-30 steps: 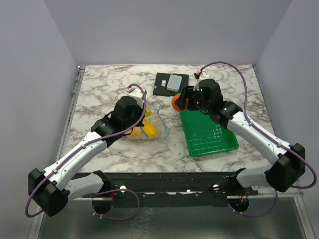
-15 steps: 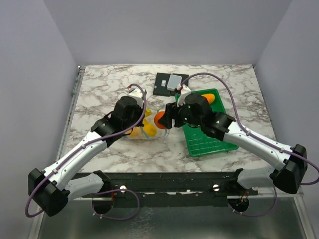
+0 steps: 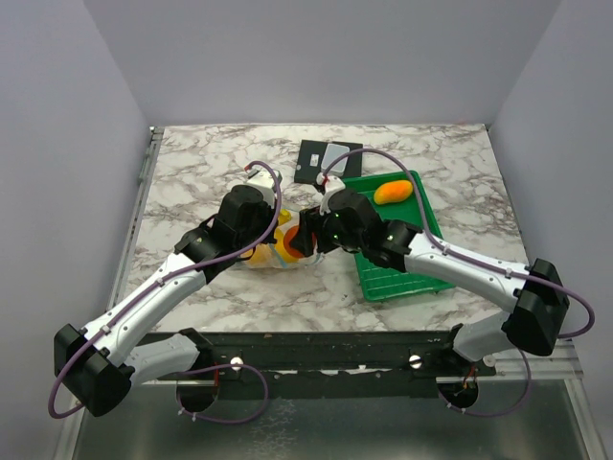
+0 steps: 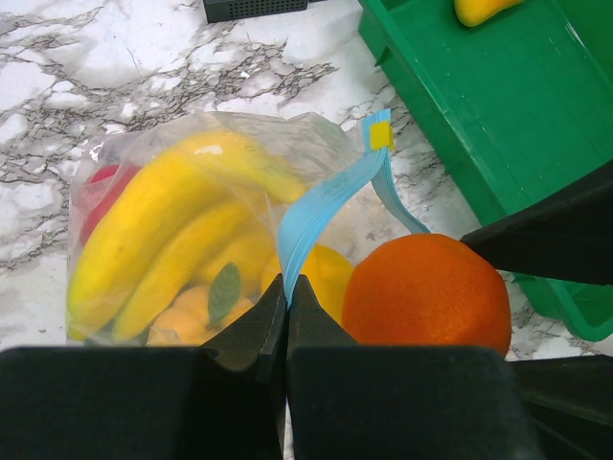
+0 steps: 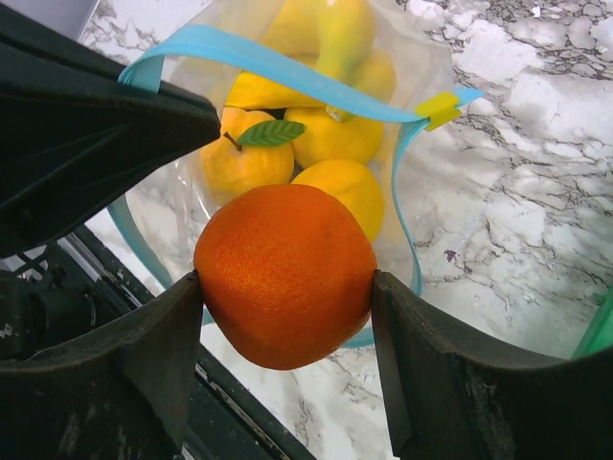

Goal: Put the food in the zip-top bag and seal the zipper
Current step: Place the fake fruit in the zipper food storage bag.

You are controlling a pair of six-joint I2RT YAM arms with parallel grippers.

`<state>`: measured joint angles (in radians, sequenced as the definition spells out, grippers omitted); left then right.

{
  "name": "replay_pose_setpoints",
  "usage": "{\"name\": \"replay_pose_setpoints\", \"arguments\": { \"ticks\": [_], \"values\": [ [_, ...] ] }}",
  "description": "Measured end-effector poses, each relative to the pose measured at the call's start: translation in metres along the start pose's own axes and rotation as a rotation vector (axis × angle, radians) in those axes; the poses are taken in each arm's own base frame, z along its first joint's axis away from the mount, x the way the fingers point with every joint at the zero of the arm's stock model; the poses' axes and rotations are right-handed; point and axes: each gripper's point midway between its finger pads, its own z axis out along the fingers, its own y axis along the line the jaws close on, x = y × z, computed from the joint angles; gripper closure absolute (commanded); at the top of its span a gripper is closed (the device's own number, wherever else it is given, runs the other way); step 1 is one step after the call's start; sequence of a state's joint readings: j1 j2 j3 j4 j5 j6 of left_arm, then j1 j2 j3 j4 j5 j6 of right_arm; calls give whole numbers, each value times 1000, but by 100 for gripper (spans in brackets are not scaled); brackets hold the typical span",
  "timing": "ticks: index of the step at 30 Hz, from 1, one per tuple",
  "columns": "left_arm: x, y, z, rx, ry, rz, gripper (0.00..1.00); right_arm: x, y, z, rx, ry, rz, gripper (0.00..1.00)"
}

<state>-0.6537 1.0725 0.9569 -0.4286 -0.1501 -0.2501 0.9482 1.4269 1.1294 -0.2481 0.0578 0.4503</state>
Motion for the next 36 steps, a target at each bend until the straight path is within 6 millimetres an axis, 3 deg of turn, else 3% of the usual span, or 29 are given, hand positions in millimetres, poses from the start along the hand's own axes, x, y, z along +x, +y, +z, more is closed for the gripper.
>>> {"name": "replay_pose_setpoints", "arguments": {
  "ticks": [21, 28, 36],
  "values": [
    [0, 0, 0, 2, 0, 0, 100, -4, 1, 64, 30, -30, 77, 75],
    [-1, 4, 0, -9, -1, 0, 100, 8, -10, 92, 87, -9, 95, 73],
    [5, 3, -1, -1, 22, 3, 100, 10, -14, 103, 117, -33, 114, 39]
  ]
}}
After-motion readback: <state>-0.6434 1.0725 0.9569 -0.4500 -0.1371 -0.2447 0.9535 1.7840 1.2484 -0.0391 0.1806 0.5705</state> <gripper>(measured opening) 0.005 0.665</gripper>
